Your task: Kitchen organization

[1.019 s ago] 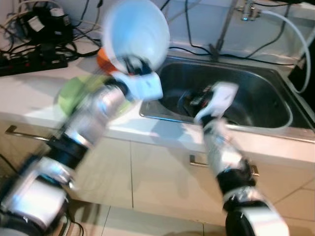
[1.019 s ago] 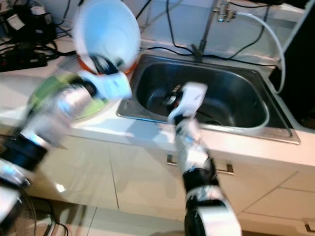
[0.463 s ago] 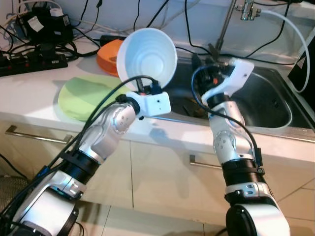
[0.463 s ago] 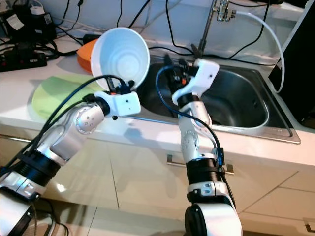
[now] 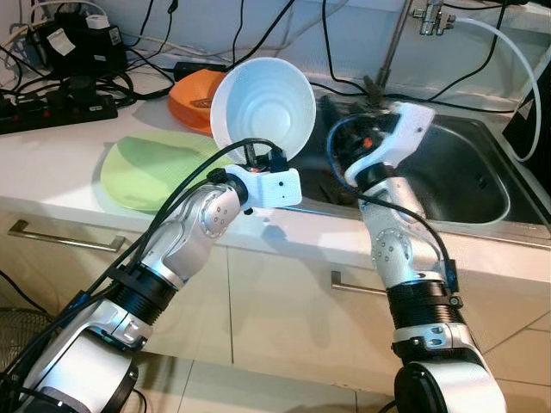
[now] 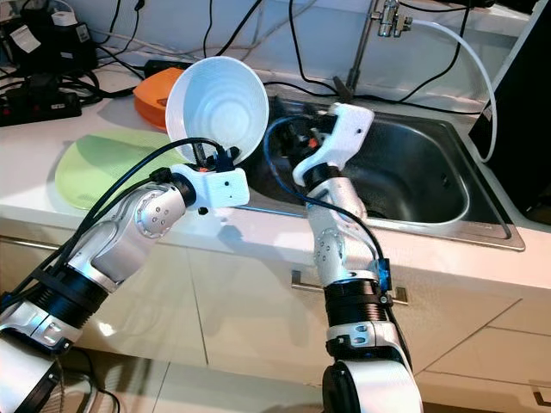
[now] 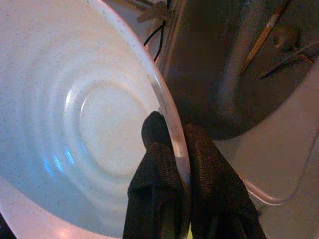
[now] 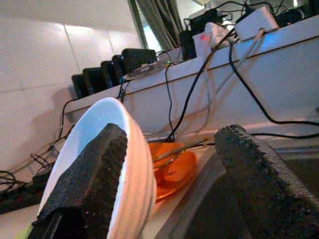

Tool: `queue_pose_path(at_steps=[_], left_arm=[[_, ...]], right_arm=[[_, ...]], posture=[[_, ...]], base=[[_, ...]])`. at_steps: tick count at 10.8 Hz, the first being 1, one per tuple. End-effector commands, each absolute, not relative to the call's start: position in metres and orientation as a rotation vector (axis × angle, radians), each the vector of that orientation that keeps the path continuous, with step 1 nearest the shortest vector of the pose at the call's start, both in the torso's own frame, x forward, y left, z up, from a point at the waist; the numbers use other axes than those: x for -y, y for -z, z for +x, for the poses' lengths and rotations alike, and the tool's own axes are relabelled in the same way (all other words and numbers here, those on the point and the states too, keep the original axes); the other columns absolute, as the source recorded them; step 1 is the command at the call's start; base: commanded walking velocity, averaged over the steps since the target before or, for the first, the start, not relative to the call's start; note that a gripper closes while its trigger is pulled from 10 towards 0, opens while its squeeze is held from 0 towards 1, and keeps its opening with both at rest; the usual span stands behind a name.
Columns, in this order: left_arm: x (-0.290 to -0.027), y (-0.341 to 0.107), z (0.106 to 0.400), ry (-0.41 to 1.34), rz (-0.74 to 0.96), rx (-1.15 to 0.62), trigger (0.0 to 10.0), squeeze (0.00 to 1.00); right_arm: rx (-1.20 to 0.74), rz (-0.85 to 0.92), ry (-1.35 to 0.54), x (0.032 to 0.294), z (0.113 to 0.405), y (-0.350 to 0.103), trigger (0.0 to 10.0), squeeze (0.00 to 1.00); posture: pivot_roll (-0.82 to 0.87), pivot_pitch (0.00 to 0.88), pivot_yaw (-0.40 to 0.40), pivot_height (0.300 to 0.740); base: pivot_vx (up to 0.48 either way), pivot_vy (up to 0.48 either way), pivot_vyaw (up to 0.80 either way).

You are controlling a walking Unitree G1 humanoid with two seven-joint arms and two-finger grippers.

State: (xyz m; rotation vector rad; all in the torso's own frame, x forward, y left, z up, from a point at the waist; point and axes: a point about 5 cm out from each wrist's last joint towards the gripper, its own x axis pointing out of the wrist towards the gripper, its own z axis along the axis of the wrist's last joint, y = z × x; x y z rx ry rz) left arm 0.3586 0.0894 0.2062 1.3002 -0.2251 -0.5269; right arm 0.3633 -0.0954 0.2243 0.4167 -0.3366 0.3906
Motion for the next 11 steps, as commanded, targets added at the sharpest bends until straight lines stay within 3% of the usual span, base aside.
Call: queue_pose_path(at_steps=[1,11], left_arm=[[-0.0829,-0.2110,0.3556,0.551,1.320,0.265,10.0,0.00],[-0.0899,-0.2078,0.3492,0.598,1.479,0.304,10.0,0.00]], right_arm=[[0.346,0.416,-0.412,0.0947,0.3611,-0.2281,10.0,0.00],[0.293,0.375,-0.458,0.0870,0.3623,-0.2216,10.0,0.00]], posture=[[0.24,0.004,-0.055,0.740],[0.25,0.004,-0.063,0.740]], base=[[0.000,0.000,0.00],[0.000,0.000,0.00]])
